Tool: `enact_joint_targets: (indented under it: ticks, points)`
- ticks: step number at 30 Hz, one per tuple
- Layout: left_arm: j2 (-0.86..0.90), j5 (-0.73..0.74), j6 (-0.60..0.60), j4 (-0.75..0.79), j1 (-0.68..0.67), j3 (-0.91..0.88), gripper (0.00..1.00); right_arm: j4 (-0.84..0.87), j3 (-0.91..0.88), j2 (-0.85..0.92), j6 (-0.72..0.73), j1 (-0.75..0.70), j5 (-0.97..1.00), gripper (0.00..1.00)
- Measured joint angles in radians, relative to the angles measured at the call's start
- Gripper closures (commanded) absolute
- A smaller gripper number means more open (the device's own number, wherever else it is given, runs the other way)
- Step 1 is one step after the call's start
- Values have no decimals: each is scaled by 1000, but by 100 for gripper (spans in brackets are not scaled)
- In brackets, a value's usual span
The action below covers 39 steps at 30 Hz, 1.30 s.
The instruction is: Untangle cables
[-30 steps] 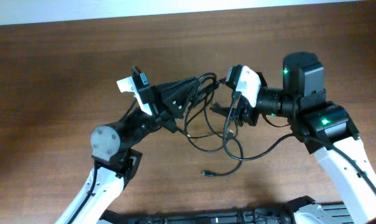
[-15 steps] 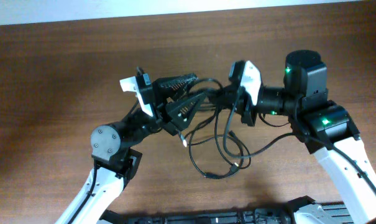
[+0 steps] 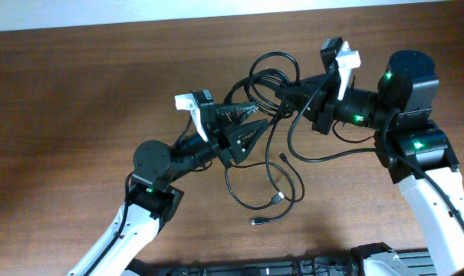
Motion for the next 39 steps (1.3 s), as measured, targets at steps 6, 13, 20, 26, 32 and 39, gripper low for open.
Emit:
enact_joint_targets:
  ticks: [6,13,20,26,32,39]
  points:
    - [8,-55,0,3,-5,0,47,3,0,0,0,0,-18,96]
    - [10,-83,0,-42,-4,0,46,78,0,0,1,0,0,96]
    - [11,-156,-3,5,-5,0,41,79,0,0,31,0,-46,96]
    - [12,-162,-3,65,-5,0,74,78,0,0,50,76,-68,96]
    - [13,-162,-2,89,-4,0,100,51,0,0,53,76,-67,63]
    - [21,-163,-2,13,24,0,100,-23,1,0,37,-59,30,28]
